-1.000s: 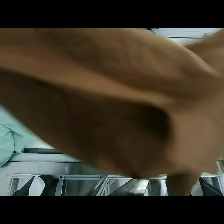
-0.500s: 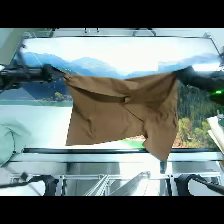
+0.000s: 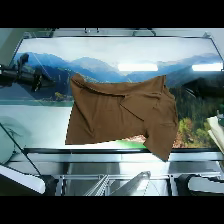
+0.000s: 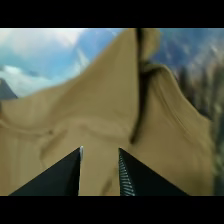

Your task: Fold the shirts.

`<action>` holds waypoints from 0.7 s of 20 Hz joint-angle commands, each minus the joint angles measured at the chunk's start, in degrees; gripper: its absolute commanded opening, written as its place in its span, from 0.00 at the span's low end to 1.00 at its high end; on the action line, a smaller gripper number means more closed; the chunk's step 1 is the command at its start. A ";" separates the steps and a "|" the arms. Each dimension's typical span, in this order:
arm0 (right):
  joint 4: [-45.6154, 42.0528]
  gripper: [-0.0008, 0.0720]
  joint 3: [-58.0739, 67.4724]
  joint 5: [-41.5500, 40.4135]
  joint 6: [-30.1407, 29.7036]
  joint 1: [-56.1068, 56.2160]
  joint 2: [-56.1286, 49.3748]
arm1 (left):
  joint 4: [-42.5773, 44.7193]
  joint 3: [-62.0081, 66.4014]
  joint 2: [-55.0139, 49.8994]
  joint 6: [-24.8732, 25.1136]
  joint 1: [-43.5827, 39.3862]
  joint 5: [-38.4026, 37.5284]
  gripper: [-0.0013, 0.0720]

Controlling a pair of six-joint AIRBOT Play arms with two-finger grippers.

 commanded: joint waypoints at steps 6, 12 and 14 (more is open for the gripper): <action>-12.98 0.35 -3.56 0.31 -0.63 -6.01 3.37 | 20.04 -42.80 17.42 -2.97 2.01 4.09 0.34; -12.96 0.35 -3.56 3.65 -0.66 -6.03 3.37 | 19.61 -51.45 17.90 -2.91 -4.98 13.88 0.34; -13.00 0.35 -3.56 4.85 -0.66 -6.03 3.37 | 16.92 -51.36 17.90 -1.90 -9.16 16.44 0.42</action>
